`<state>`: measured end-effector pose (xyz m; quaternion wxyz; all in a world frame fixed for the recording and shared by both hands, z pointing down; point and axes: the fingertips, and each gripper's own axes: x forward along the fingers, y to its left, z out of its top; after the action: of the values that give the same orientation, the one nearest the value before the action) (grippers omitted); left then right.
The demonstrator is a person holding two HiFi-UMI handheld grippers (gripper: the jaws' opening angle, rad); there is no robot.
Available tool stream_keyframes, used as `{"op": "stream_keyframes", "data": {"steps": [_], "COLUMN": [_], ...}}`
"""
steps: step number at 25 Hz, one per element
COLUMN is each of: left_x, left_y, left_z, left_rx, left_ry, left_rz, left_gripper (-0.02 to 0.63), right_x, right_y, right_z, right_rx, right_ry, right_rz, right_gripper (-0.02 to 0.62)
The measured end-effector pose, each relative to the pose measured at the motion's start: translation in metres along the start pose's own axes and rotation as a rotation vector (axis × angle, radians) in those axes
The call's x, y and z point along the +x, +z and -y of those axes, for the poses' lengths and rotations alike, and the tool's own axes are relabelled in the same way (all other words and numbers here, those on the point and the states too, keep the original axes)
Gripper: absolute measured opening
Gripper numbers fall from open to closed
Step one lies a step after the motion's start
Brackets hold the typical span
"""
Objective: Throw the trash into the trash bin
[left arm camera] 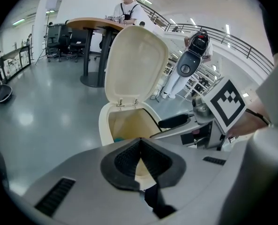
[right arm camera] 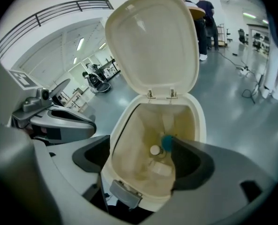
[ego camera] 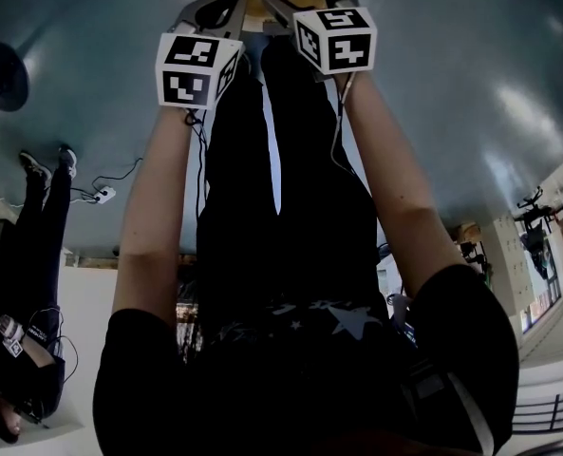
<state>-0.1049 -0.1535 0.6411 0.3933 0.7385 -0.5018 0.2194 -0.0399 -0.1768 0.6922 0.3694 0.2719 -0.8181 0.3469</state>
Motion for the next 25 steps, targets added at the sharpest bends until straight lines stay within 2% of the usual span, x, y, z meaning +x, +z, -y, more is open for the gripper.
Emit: {"op": "stream_keyframes", "data": {"steps": [4,16,20,25], "left_x": [-0.01,-0.058,-0.078,-0.099], "left_y": [0.013,0.043,0.054,0.063], "left_z": [0.013,0.041,0.049,0.058], "left_rx": [0.027,0.061,0.047,0.064], "left_ry": [-0.011,-0.039,-0.04,-0.052], "left_rz": [0.012,0.058,0.087,0.109], "left_gripper": [0.011,0.011,0.011,0.011], "right_x": [-0.018,-0.073,-0.096,-0.118], "right_y": [0.011,0.029,0.04,0.051], "right_z": [-0.012,-0.045,-0.052,-0.06], "right_rx": [0.044,0.023,0.006,0.022], "right_ry": [0.057,0.047,0.018,-0.02], "right_rz": [0.026,0.056,0.089,0.131], "right_gripper": [0.414,0.413,0.339,0.279]}}
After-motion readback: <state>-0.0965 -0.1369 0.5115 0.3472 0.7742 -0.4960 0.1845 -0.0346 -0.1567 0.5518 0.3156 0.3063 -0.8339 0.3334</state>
